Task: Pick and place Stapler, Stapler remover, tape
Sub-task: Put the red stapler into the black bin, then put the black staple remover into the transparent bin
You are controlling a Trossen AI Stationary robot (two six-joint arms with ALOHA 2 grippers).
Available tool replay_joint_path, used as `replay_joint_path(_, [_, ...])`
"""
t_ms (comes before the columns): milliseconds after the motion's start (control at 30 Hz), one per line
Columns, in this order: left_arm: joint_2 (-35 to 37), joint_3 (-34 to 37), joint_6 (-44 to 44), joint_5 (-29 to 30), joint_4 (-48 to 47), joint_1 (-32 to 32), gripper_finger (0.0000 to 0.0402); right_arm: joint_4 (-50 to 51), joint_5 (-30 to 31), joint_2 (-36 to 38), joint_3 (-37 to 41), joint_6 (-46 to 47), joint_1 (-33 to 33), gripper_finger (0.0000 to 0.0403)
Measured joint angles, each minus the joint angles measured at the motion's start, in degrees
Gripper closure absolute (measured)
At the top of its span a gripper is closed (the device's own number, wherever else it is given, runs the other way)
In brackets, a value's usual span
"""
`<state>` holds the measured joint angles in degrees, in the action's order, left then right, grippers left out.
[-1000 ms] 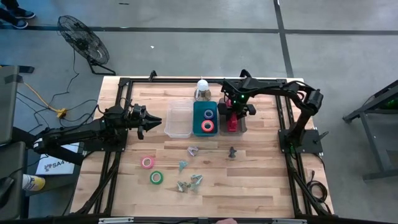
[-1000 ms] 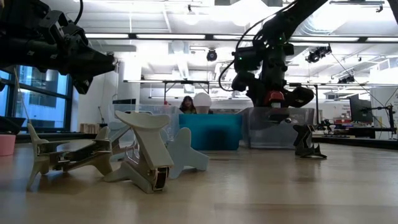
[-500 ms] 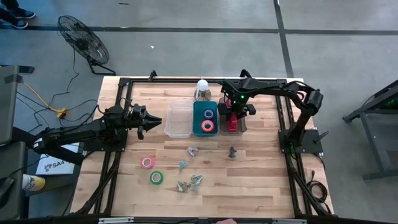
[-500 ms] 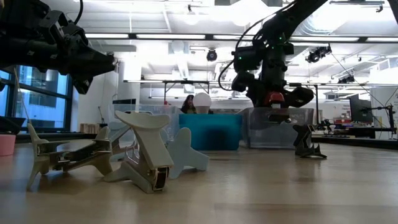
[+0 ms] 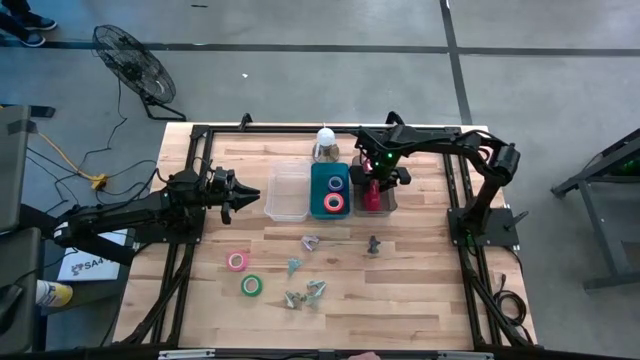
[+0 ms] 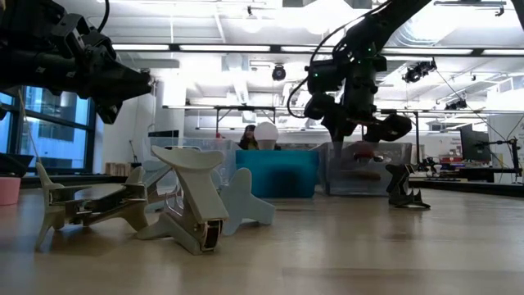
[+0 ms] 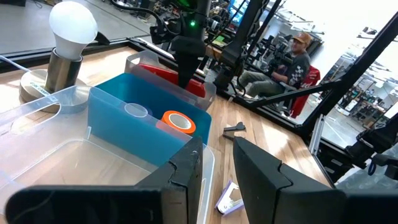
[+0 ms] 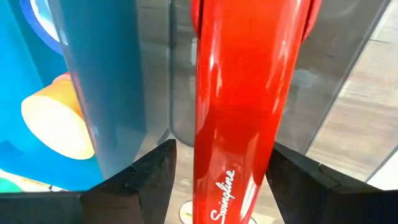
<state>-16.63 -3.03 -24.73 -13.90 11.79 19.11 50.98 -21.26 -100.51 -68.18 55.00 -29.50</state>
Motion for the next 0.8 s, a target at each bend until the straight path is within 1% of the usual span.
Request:
replay_joint_path(167, [0.01, 0.00, 0.00, 0.01, 0.00, 0.00, 0.0312, -0.76, 0.55, 0.62, 0.00, 0.14, 0.04, 0.0174])
replay_joint_path(533, [0.00, 0.00, 0.00, -0.01, 0.00, 0.00, 0.0312, -0.23, 4.43, 4.98, 0.00, 1.16, 0.54, 0.0172])
replay_joint_path(800, [0.01, 0.00, 0.00, -0.01, 0.00, 0.00, 0.0312, 0.77, 6.04, 7.38, 0.00, 1.51, 1.77, 0.0171])
